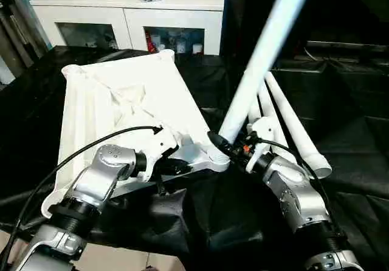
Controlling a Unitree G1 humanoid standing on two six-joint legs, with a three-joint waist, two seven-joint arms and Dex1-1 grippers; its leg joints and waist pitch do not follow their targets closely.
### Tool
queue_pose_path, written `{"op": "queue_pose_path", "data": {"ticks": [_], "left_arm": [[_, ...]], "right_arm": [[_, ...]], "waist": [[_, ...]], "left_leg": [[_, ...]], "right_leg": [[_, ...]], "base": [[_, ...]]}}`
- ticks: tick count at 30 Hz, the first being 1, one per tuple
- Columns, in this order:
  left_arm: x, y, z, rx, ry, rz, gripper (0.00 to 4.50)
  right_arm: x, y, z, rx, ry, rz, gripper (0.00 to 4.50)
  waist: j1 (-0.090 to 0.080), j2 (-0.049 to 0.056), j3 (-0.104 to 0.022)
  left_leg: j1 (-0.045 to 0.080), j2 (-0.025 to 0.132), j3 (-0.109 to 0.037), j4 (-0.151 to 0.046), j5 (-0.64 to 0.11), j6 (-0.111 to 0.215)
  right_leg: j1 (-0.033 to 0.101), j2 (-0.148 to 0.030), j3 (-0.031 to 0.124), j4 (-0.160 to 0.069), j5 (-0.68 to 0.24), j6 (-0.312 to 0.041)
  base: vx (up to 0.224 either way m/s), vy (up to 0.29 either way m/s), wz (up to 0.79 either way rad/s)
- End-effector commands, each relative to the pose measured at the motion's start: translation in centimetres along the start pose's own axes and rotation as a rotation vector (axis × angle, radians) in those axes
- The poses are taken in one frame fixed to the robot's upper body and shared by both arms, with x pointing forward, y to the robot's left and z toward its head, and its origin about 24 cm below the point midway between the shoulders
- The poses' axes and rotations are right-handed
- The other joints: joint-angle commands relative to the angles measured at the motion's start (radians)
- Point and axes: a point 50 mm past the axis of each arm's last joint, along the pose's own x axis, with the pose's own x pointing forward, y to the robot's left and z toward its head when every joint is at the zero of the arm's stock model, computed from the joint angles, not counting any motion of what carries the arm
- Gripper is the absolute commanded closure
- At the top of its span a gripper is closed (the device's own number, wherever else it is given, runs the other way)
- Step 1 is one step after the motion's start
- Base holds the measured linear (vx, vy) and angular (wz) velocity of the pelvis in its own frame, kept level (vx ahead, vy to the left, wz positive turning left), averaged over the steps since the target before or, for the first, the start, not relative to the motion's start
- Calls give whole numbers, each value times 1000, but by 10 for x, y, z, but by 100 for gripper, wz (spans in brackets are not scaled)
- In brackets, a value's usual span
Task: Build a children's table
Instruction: Insert table leg to table base
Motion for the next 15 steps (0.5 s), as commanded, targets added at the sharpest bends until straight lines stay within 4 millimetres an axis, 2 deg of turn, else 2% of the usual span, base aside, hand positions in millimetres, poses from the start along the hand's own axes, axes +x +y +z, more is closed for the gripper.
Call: {"op": "queue_pose_path", "data": {"ticks": [1,2,3,4,5,9,11,13,15], "left_arm": [[-8,7,5,21,-6,71,450],[-8,7,4,20,-6,72,450],[-8,7,4,19,-6,72,450],[-8,7,4,19,-6,72,450],[-8,6,1,21,-8,70,450],[-6,5,-2,22,-8,59,450],[-5,4,-4,29,-3,43,450],[-5,4,-5,36,3,36,450],[-4,4,-7,42,7,25,450]], "right_arm": [[-5,6,-29,4,173,47,259],[-4,5,-29,1,175,52,259],[-4,5,-28,-2,176,58,259],[-4,5,-28,-2,176,58,259],[-2,5,-28,-3,189,94,259],[2,6,-28,-10,215,166,259],[4,8,-28,-23,231,209,259],[4,9,-29,-25,244,239,260],[4,10,-30,-40,258,266,260]], "waist": [[0,-6,-51],[-2,-6,-51],[-4,-13,-50],[-4,-8,-49],[-7,-14,-49],[-12,-18,-48],[-13,-19,-48],[-13,-17,-50],[-15,-21,-51]], "left_leg": [[4,40,-14,-82,-235,19],[4,40,-14,-83,-240,19],[4,40,-13,-83,-244,20],[6,41,-14,-85,-257,18],[6,42,-15,-85,-263,18],[3,41,-15,-85,-267,21],[6,42,-14,-85,-274,20],[6,44,-15,-86,-267,19],[6,43,-14,-86,-263,21]], "right_leg": [[38,-69,36,-87,-278,-199],[37,-69,35,-88,-282,-198],[37,-68,35,-90,-288,-197],[35,-70,35,-90,-306,-197],[35,-69,35,-91,-313,-195],[35,-70,35,-93,-331,-190],[32,-71,36,-95,-340,-188],[33,-70,36,-93,-315,-193],[35,-69,35,-90,-289,-200]], "base": [[0,0,0],[0,0,0],[0,0,0],[0,0,0],[0,0,0],[0,0,0],[0,0,0],[0,0,0],[0,0,0]]}}
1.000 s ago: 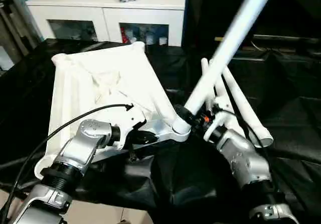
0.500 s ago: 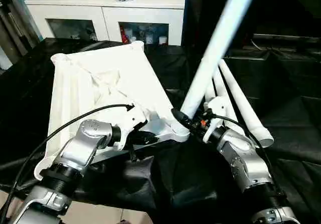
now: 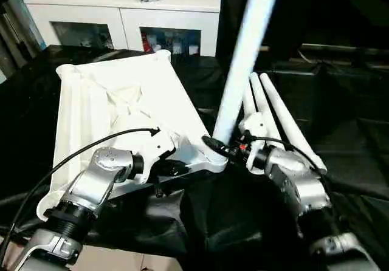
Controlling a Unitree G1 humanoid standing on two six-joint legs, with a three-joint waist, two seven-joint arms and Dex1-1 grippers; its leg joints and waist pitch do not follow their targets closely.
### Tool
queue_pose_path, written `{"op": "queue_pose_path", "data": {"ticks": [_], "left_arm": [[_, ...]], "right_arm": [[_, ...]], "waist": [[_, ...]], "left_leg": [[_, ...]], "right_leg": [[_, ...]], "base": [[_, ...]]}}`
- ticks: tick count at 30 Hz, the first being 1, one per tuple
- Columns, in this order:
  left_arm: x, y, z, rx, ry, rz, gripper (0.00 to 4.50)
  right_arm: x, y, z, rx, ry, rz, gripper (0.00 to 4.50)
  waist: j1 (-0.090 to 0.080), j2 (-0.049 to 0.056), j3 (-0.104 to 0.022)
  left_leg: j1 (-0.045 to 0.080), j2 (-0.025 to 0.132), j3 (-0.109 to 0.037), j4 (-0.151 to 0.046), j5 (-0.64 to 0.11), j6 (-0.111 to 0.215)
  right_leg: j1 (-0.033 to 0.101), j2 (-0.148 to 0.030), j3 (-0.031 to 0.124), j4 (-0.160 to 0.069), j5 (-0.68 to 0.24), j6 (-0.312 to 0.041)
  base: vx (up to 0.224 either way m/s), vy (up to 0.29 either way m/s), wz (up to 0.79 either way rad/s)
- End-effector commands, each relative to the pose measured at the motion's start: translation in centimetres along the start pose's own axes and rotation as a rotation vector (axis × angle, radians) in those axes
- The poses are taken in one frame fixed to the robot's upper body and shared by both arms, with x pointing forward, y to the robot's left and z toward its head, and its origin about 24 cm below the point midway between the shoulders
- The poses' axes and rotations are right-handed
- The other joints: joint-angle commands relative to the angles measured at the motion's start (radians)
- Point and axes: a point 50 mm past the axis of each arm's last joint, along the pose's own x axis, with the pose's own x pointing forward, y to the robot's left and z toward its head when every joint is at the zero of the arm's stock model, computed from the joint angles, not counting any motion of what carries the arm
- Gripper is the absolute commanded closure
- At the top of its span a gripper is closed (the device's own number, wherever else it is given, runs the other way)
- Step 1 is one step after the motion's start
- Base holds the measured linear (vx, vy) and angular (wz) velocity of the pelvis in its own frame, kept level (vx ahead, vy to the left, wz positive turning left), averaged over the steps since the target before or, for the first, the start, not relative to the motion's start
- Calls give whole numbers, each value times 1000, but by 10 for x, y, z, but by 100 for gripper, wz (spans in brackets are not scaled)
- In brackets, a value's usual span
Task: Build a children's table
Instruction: Insert table leg to table base
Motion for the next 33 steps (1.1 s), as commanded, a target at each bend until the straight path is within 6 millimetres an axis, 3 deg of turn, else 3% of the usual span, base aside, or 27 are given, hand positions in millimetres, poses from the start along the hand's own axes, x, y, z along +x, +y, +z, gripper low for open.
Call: {"op": "queue_pose_path", "data": {"ticks": [1,7,11,14,19,23,27,28,29,33], "left_arm": [[-2,4,-2,16,22,18,450],[-2,2,-1,59,20,-37,450],[-6,-2,2,123,2,-137,450],[-10,-6,5,136,-18,-193,450],[-19,-8,6,163,7,-265,450],[-21,-4,4,158,7,-236,450],[-21,4,5,117,2,-126,450],[-20,6,6,102,0,-90,450],[-18,8,9,85,-8,-49,450],[-14,12,17,25,-27,67,450]], "right_arm": [[1,18,-35,74,149,105,260],[-2,20,-39,91,162,183,260],[-8,26,-45,98,186,298,260],[-11,30,-47,96,203,360,260],[-12,37,-50,61,245,459,260],[-10,37,-51,68,233,446,260],[0,29,-53,82,213,292,260],[3,26,-53,84,208,230,260],[8,20,-54,86,208,144,260],[20,12,-53,122,204,-45,260]], "waist": [[1,-2,-45],[0,-2,-46],[3,-2,-49],[7,3,-50],[9,3,-49],[10,0,-47],[9,-8,-45],[7,-7,-40],[3,-16,-37],[-12,-13,-32]], "left_leg": [[6,43,-14,-83,-263,22],[7,44,-14,-85,-278,24],[8,46,-14,-86,-260,31],[10,49,-14,-88,-247,39],[12,51,-13,-91,-283,26],[14,51,-14,-93,-300,15],[14,51,-15,-95,-312,9],[15,50,-16,-98,-331,1],[15,48,-19,-100,-363,-10],[11,47,-36,-109,-427,-44]], "right_leg": [[32,-69,35,-86,-279,-204],[34,-70,36,-87,-278,-210],[36,-70,34,-84,-235,-221],[38,-68,32,-77,-162,-245],[38,-68,31,-77,-179,-254],[36,-71,33,-81,-223,-246],[32,-74,35,-84,-268,-237],[28,-75,35,-87,-311,-229],[28,-77,35,-92,-390,-211],[26,-85,29,-104,-587,-137]], "base": [[0,0,0],[0,0,0],[0,0,0],[0,0,0],[0,0,0],[0,0,0],[0,0,0],[0,0,0],[0,0,0],[-15,2,-5]]}}
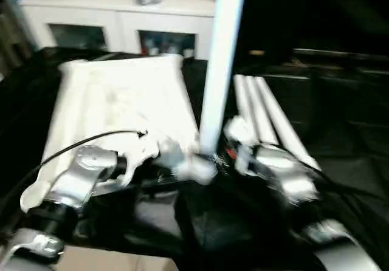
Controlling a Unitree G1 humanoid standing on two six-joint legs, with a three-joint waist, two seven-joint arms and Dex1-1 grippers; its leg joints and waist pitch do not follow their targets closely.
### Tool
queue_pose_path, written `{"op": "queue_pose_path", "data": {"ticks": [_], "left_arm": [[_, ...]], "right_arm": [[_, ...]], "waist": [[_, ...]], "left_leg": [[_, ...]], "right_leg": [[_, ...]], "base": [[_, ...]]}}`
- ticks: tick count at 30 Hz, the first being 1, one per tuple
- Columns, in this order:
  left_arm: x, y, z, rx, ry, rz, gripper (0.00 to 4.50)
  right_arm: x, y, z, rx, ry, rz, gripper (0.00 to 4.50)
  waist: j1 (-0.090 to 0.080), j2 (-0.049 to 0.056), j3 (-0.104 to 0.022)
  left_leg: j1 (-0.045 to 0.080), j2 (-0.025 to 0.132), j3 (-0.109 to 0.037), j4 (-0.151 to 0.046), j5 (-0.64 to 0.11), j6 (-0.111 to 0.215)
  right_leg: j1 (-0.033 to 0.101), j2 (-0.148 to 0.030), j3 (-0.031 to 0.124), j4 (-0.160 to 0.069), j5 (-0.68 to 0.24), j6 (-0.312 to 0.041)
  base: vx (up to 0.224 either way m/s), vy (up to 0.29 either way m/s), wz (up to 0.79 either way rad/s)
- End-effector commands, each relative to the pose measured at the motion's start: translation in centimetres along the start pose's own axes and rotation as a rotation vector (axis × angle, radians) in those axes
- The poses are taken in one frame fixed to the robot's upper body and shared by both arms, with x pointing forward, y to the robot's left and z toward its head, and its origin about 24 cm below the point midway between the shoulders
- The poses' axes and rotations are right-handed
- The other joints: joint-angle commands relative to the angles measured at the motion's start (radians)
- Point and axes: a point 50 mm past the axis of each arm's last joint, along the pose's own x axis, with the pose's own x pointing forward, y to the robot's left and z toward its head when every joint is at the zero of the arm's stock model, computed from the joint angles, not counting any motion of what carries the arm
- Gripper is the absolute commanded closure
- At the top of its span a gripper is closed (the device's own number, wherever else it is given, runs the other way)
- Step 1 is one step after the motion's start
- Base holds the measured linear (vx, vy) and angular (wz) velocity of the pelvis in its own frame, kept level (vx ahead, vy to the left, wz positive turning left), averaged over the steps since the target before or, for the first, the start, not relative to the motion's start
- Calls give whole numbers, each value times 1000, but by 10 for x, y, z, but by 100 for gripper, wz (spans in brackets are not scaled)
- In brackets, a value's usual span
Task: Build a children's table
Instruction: Insert table leg to table base
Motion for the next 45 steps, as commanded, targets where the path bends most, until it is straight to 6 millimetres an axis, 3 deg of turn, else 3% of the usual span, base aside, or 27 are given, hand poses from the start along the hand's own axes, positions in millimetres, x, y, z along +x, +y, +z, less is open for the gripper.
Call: {"op": "queue_pose_path", "data": {"ticks": [1,4,7,9,11,13,18,24,25,28,29,30,36,45], "left_arm": [[4,3,28,6,-83,80,450],[9,3,33,-24,-77,152,450],[25,2,43,-118,-77,280,450],[33,-1,47,-148,-79,314,450],[45,-6,50,-166,-72,345,450],[50,-8,49,-162,-59,351,450],[50,-10,50,-159,-45,352,450],[48,-10,52,-138,-40,339,450],[47,-10,53,-126,-37,333,450],[46,-9,53,-106,-37,324,450],[45,-9,53,-103,-40,322,450],[45,-9,53,-103,-41,321,450],[44,-10,54,-77,-43,307,450],[38,-12,54,-25,-60,233,450]], "right_arm": [[-2,6,-46,118,203,-119,260],[6,6,-44,146,197,-172,260],[23,10,-43,176,224,-253,260],[29,12,-43,182,237,-281,260],[37,16,-42,196,244,-304,260],[41,19,-41,211,244,-309,260],[44,21,-43,226,249,-318,260],[46,21,-43,259,253,-331,260],[47,21,-41,265,249,-321,260],[48,21,-40,256,247,-309,260],[48,21,-40,258,245,-307,204],[48,21,-38,257,239,-305,190],[51,19,-30,256,200,-282,154],[51,13,-13,214,152,-172,86]], "waist": [[-4,11,-25],[-6,12,-27],[-9,13,-25],[-8,10,-25],[-10,10,-26],[-8,12,-27],[-10,12,-26],[-21,20,-24],[-21,24,-24],[-23,24,-25],[-23,24,-24],[-23,23,-24],[-23,22,-25],[-22,29,-25]], "left_leg": [[-2,45,-38,-98,-450,-45],[11,47,-37,-94,-473,-41],[8,46,-32,-92,-462,-42],[17,42,-29,-87,-467,-35],[9,40,-30,-88,-469,-25],[13,39,-28,-86,-468,-18],[7,41,-29,-91,-477,-16],[11,40,-35,-92,-532,-24],[10,42,-37,-94,-533,-26],[6,43,-37,-99,-525,-29],[9,43,-36,-98,-529,-29],[9,42,-35,-98,-529,-28],[6,43,-33,-97,-502,-23],[2,43,-30,-97,-456,-10]], "right_leg": [[21,-84,29,-104,-618,-124],[10,-83,31,-110,-590,-135],[9,-77,29,-104,-525,-162],[3,-76,28,-111,-539,-160],[7,-75,26,-114,-547,-143],[3,-73,28,-115,-527,-144],[5,-72,27,-112,-499,-149],[0,-73,22,-120,-553,-135],[3,-74,20,-119,-542,-137],[8,-74,17,-118,-496,-149],[5,-75,18,-119,-499,-152],[5,-75,18,-119,-500,-153],[8,-77,20,-118,-491,-160],[13,-78,21,-117,-471,-176]], "base": [[-52,13,-19],[-17,4,-6],[0,0,0],[0,0,0],[0,0,0],[0,0,0],[0,0,0],[0,0,0],[0,0,0],[0,0,0],[0,0,0],[0,0,0],[0,0,0],[0,0,0]]}}
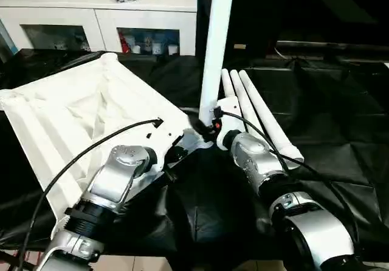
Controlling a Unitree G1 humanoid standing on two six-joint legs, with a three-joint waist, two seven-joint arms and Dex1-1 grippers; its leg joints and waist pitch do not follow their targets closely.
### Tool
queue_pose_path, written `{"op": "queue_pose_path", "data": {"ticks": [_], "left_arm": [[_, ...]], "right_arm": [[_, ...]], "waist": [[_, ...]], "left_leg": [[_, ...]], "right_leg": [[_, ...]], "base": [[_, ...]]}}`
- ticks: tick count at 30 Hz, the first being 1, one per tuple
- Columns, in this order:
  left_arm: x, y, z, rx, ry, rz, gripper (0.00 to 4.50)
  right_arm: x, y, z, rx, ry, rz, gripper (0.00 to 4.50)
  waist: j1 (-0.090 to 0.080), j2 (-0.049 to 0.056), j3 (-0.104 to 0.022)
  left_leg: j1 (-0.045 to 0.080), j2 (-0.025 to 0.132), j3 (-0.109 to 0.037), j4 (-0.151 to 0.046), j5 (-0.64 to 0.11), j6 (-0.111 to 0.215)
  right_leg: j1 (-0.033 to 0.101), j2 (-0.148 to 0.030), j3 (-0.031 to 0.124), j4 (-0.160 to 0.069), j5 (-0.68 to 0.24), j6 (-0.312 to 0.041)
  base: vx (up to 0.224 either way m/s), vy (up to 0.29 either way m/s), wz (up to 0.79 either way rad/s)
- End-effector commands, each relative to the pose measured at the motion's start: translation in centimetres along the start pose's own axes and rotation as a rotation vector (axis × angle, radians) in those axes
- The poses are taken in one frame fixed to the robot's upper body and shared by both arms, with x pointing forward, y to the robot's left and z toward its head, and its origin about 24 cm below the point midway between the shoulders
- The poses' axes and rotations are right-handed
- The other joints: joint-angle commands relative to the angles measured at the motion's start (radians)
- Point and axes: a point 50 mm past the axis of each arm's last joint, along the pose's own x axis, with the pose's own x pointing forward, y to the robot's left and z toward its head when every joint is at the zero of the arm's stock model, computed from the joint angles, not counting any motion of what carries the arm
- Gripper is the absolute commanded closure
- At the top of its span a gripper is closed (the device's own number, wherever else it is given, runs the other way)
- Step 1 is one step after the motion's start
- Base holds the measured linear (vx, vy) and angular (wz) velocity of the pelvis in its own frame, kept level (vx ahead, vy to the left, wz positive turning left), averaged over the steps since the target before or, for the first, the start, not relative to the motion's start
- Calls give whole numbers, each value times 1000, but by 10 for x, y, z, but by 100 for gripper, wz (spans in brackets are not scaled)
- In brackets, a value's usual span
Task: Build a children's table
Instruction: Insert table leg to table base
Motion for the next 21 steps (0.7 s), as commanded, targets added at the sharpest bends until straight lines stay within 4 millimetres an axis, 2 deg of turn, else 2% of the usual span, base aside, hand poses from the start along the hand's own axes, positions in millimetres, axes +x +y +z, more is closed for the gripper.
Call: {"op": "queue_pose_path", "data": {"ticks": [1,2,6,7,10,11,12,14,16,18,19,21], "left_arm": [[1,-9,22,90,-87,-84,450],[1,-10,22,97,-91,-94,450],[-3,-9,16,143,-102,-162,450],[-4,-9,15,150,-116,-190,450],[-7,-10,15,168,-139,-247,450],[-8,-11,14,181,-146,-272,450],[-10,-11,14,191,-149,-300,450],[-15,-10,11,227,-156,-361,450],[-17,-8,10,246,-159,-393,450],[-19,-8,10,253,-167,-417,450],[-21,-7,9,259,-169,-439,450],[-23,-6,7,265,-163,-459,450]], "right_arm": [[2,25,-26,20,153,180,76],[2,24,-25,11,156,191,59],[-9,16,-16,-96,164,346,59],[-13,14,-14,-126,166,375,59],[-21,8,-10,-186,173,438,59],[-24,7,-9,-203,179,463,59],[-29,5,-8,-227,189,500,59],[-41,0,-8,-269,233,578,59],[-49,-2,-9,-285,263,617,59],[-53,-4,-9,-294,277,632,59],[-56,-5,-9,-300,293,643,59],[-59,-6,-9,-307,307,658,59]], "waist": [[4,17,-38],[4,18,-38],[9,21,-42],[14,17,-45],[22,21,-52],[25,20,-54],[31,22,-59],[49,24,-64],[59,25,-66],[65,24,-66],[66,23,-64],[65,28,-61]], "left_leg": [[-1,42,-20,-85,-446,-7],[-2,43,-20,-85,-439,-4],[-4,44,-12,-81,-372,12],[-5,44,-10,-78,-333,25],[-1,48,3,-69,-232,48],[1,49,6,-66,-208,53],[-3,49,8,-61,-144,67],[0,49,12,-51,-52,101],[0,49,14,-45,-21,124],[0,51,15,-44,-28,132],[-4,52,14,-47,-45,124],[-2,54,12,-51,-92,97]], "right_leg": [[23,-76,41,-98,-469,-169],[24,-75,40,-97,-454,-175],[30,-74,43,-88,-360,-207],[36,-72,43,-86,-310,-217],[38,-71,43,-70,-166,-266],[39,-69,42,-67,-133,-273],[47,-67,40,-53,-43,-287],[51,-62,35,-34,113,-308],[52,-59,32,-29,175,-315],[51,-63,33,-28,168,-319],[54,-67,32,-30,133,-316],[55,-68,32,-37,62,-305]], "base": [[0,0,0],[0,0,0],[0,0,0],[0,0,0],[38,-6,7],[62,-9,10],[64,-2,5],[62,6,3],[25,6,2],[0,0,0],[0,0,0],[0,0,0]]}}
